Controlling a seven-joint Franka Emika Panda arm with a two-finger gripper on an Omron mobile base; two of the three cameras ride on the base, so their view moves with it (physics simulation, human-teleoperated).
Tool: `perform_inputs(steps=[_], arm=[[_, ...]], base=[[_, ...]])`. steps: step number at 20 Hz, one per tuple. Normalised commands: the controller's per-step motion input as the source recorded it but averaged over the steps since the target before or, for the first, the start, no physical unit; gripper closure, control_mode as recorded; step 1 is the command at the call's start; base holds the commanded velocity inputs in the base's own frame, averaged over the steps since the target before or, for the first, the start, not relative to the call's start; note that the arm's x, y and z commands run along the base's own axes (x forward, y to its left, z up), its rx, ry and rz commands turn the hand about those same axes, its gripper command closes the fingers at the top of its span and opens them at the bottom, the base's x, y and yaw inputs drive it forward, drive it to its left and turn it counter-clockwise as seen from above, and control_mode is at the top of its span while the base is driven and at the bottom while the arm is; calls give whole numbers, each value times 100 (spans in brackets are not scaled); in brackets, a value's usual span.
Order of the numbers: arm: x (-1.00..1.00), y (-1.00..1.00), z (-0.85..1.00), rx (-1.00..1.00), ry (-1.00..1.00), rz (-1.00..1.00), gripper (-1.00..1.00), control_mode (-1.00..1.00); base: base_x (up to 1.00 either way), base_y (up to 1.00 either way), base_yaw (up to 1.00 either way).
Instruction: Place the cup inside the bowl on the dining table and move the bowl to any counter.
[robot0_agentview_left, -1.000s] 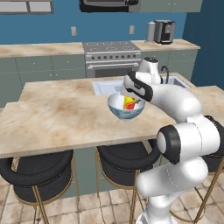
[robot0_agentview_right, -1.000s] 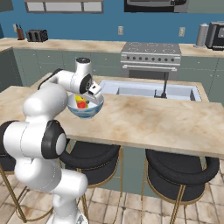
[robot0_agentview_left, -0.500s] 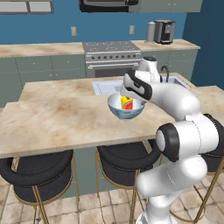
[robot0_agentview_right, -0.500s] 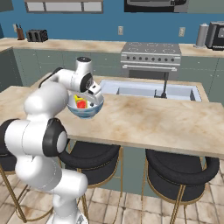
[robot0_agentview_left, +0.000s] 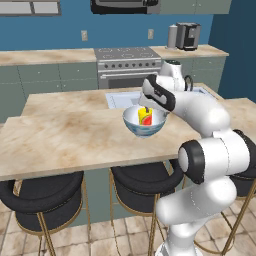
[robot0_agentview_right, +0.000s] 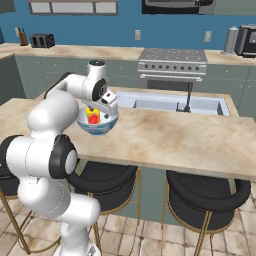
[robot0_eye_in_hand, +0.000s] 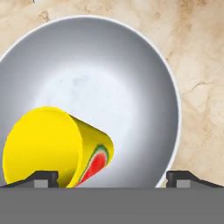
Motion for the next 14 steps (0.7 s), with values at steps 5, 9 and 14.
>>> perform_inputs(steps=[5, 9, 14], arm=[[-1, -2, 26, 0, 0, 0, -100, -100], [-8, -24, 14, 0, 0, 0, -100, -100], [-11, -30, 0, 0, 0, 0, -100, -100]], base=[[0, 0, 0], [0, 0, 0], [0, 0, 0]])
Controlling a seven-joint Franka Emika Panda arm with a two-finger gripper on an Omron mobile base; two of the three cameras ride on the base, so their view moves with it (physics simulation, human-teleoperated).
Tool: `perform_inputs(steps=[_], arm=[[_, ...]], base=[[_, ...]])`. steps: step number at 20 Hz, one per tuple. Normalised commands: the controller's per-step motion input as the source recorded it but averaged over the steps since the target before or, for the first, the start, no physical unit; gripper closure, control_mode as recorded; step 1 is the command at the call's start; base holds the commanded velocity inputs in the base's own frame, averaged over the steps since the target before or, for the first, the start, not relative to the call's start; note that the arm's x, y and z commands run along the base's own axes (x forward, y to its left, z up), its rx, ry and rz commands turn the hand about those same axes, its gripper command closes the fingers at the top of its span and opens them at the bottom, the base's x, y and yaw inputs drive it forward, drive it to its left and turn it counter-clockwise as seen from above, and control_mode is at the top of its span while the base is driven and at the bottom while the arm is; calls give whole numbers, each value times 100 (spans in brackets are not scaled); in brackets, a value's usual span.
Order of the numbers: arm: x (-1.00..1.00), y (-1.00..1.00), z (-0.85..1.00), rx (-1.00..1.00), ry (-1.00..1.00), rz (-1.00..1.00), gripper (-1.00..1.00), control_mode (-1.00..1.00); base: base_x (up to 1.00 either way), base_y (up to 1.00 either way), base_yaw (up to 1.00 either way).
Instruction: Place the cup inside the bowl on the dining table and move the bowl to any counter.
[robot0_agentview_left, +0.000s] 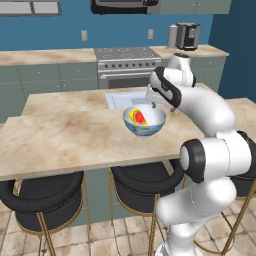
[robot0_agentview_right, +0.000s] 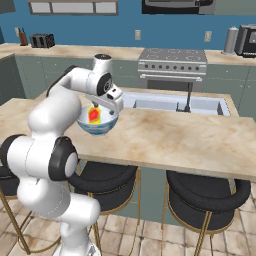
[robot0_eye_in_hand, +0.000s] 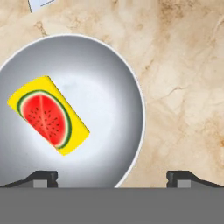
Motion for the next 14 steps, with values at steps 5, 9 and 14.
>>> perform_inputs(steps=[5, 9, 14], arm=[[-17, -29, 0, 0, 0, 0, -100, -100], [-18, -26, -5, 1, 0, 0, -100, -100], [-3, -12, -9, 5, -1, 0, -100, -100]], base=[[0, 0, 0], [0, 0, 0], [0, 0, 0]])
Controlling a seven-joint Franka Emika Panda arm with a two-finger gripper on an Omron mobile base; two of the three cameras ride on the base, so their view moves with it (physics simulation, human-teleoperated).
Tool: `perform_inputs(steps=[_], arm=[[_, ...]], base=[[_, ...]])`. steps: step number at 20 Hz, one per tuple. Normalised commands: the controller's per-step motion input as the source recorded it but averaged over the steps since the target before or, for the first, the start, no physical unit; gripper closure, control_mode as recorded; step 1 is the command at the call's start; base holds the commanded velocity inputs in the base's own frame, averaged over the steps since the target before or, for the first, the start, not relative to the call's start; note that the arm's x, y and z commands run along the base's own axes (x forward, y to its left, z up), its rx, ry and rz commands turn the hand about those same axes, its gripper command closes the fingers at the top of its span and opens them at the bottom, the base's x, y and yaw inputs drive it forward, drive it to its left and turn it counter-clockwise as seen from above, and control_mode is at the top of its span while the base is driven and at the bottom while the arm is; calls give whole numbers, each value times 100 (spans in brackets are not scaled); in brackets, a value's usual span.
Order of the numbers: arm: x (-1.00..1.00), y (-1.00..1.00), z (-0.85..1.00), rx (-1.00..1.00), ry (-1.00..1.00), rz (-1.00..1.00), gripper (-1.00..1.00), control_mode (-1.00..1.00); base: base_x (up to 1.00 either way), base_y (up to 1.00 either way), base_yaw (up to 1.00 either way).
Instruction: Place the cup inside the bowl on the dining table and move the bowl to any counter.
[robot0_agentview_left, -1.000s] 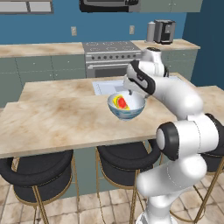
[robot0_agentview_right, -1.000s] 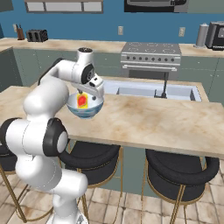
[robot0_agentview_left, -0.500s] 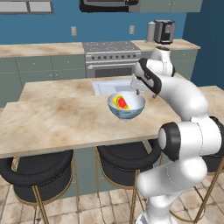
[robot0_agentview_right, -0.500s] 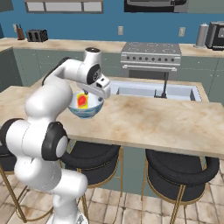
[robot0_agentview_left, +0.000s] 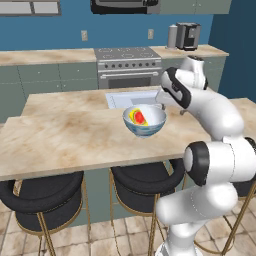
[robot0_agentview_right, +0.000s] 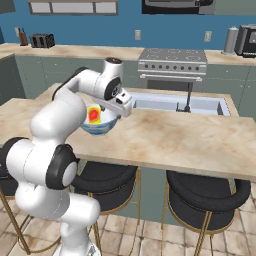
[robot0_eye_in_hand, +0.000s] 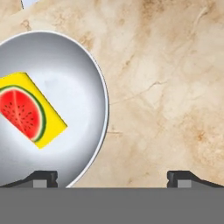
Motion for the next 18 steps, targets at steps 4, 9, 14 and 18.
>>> perform_inputs(steps=[4, 9, 14, 18], arm=[[1, 0, -4, 13, -6, 0, -100, -100], [25, -4, 0, 7, -3, 0, -100, -100], [32, -8, -7, 0, 0, 0, -100, -100], [36, 0, -8, 0, 0, 0, -100, -100]], base=[[0, 0, 0], [0, 0, 0], [0, 0, 0], [0, 0, 0]])
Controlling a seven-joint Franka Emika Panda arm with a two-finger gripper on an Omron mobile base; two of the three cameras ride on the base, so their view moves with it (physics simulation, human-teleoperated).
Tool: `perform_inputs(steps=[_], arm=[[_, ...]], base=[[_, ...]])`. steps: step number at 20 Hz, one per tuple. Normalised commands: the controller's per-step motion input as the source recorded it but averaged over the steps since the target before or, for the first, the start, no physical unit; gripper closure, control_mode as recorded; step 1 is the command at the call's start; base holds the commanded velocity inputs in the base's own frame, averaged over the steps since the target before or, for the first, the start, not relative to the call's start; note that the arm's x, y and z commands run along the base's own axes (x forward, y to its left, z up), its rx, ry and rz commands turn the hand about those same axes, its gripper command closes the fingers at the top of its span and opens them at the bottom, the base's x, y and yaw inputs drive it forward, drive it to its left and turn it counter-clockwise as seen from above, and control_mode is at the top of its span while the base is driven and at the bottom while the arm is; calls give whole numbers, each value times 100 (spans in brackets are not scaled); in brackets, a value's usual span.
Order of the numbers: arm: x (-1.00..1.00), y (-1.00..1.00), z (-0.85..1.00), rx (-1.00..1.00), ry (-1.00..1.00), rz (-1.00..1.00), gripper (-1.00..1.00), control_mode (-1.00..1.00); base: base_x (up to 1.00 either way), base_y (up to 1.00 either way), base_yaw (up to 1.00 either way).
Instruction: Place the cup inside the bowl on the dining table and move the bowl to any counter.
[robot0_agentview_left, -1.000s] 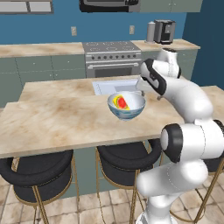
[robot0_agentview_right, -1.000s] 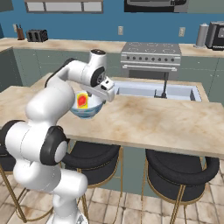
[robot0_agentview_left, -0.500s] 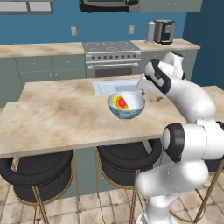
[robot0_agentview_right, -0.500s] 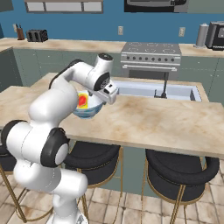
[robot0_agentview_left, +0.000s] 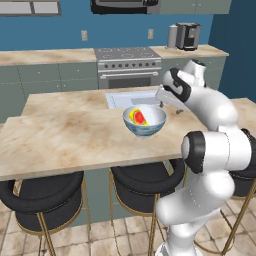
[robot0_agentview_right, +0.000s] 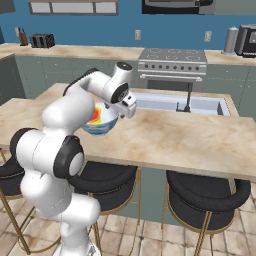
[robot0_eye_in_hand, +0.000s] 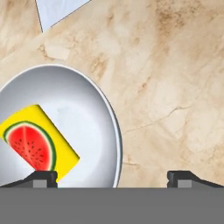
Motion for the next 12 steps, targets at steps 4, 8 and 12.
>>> perform_inputs(steps=[4, 8, 12], arm=[[12, 0, -4, 0, 0, 0, -100, -100], [0, 0, -13, 0, 0, 0, -100, -100], [0, 0, -23, 0, 1, 0, -100, -100]], base=[[0, 0, 0], [0, 0, 0], [0, 0, 0]])
